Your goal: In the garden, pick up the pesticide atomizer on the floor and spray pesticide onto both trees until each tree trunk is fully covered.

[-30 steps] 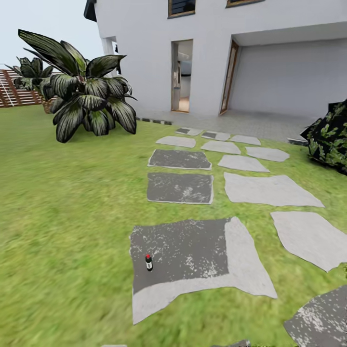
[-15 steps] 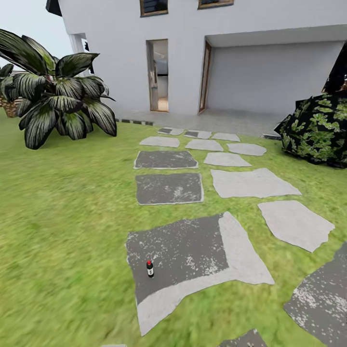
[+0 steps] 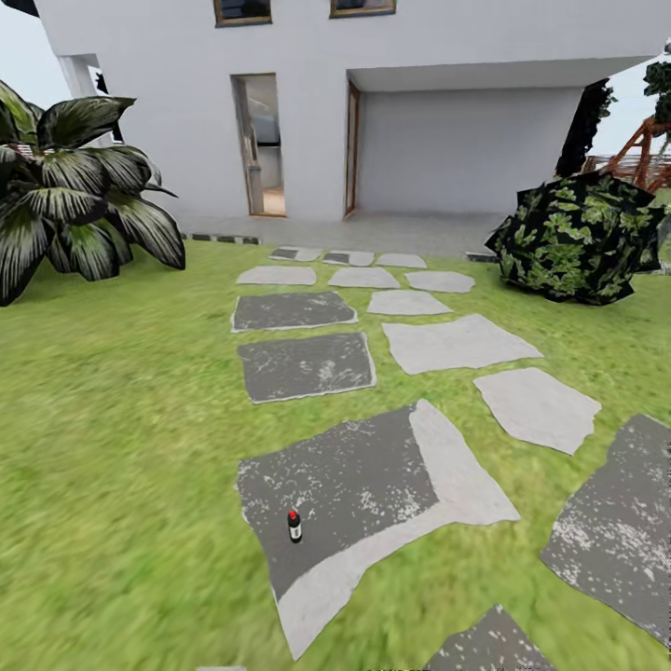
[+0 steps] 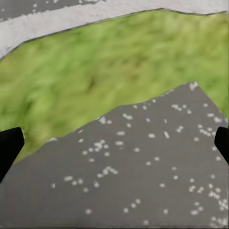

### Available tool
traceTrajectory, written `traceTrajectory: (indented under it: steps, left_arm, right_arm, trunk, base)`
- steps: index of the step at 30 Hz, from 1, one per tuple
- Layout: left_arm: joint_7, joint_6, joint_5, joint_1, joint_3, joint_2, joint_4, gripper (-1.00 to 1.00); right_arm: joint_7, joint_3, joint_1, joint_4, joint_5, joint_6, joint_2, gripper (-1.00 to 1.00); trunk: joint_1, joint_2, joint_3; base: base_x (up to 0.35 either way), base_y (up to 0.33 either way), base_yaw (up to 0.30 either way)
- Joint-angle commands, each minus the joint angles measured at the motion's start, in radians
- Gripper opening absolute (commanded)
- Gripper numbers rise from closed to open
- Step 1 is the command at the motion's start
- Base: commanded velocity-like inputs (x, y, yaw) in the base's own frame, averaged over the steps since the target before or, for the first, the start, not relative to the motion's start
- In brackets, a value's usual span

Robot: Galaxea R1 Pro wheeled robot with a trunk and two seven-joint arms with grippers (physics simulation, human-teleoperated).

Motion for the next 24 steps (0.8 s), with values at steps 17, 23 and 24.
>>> traceTrajectory:
  steps: [17, 23, 24]
  left_arm:
    - [0.000, 0.000, 0.000, 0.000, 0.000, 0.000, 0.000, 1.00]
    - [0.000, 0.000, 0.000, 0.000, 0.000, 0.000, 0.000, 1.00]
    - [0.000, 0.000, 0.000, 0.000, 0.000, 0.000, 0.000, 1.00]
  right_arm:
    - [0.000, 0.000, 0.000, 0.000, 0.000, 0.000, 0.000, 1.00]
    - [0.000, 0.000, 0.000, 0.000, 0.000, 0.000, 0.000, 1.00]
    - [0.000, 0.000, 0.000, 0.000, 0.000, 0.000, 0.000, 1.00]
  trunk:
    - [0.000, 0.000, 0.000]
    - [0.000, 0.000, 0.000]
    - [0.000, 0.000, 0.000]
  base:
    - [0.000, 0.338, -0.285]
    - [0.000, 0.338, -0.285]
    - [0.000, 0.338, -0.285]
